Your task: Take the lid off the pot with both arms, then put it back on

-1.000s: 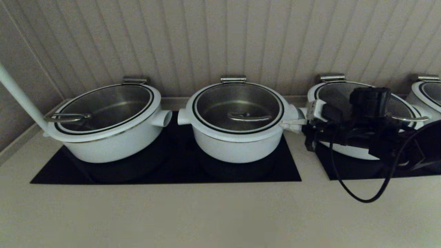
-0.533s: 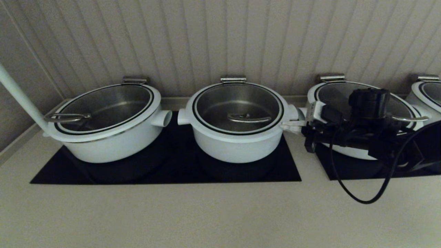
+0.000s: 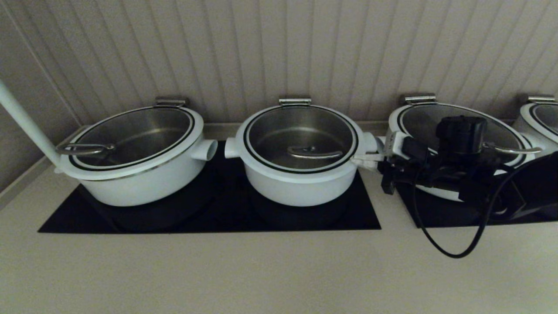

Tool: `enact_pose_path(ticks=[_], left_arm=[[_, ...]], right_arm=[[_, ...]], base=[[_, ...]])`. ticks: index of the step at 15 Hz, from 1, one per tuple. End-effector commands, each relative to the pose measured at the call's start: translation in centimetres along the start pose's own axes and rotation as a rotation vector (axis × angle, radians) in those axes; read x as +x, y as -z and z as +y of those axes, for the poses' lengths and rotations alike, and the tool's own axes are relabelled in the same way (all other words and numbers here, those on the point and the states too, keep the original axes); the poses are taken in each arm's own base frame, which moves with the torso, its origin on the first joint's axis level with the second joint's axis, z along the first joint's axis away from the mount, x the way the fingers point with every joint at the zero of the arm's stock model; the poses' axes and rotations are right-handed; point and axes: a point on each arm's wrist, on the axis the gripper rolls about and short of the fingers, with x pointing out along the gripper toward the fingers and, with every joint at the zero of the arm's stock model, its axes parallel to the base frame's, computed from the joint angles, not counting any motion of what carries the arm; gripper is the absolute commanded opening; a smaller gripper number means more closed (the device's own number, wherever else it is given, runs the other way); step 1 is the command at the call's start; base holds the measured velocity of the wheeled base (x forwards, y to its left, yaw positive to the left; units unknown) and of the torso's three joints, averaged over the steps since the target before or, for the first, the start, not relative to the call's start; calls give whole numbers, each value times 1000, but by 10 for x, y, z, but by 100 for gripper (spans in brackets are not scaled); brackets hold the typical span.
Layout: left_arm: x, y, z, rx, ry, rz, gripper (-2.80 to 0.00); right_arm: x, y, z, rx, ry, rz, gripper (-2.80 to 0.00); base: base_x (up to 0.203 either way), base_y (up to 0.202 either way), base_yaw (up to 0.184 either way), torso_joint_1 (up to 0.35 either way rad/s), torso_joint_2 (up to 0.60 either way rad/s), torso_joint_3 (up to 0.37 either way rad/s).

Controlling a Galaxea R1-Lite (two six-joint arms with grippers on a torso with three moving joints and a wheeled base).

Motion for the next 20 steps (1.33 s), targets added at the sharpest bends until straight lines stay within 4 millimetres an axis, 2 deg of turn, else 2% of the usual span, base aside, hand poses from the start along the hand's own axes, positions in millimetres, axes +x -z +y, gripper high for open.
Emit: enact_pose_path(ticks=[1,6,11,17,20], left_arm=[[0,0,0,0,0,1,-280],[0,0,0,0,0,1,-280],[0,0,0,0,0,1,-280],[0,0,0,0,0,1,-280],[0,0,0,0,0,-1,-280]], right_arm=[[3,5,3,4,-12,4,-280],[1,3,1,2,-8,3,-280],[-14,-14,-10,-1,33,-4,-280],[-60,-56,-33,47,182,15,-280],[-91,-88,-40,168,384,85,-280]], base=[[0,0,0,0,0,0],[0,0,0,0,0,0],[0,0,0,0,0,0],[0,0,0,0,0,0],[0,0,0,0,0,0]])
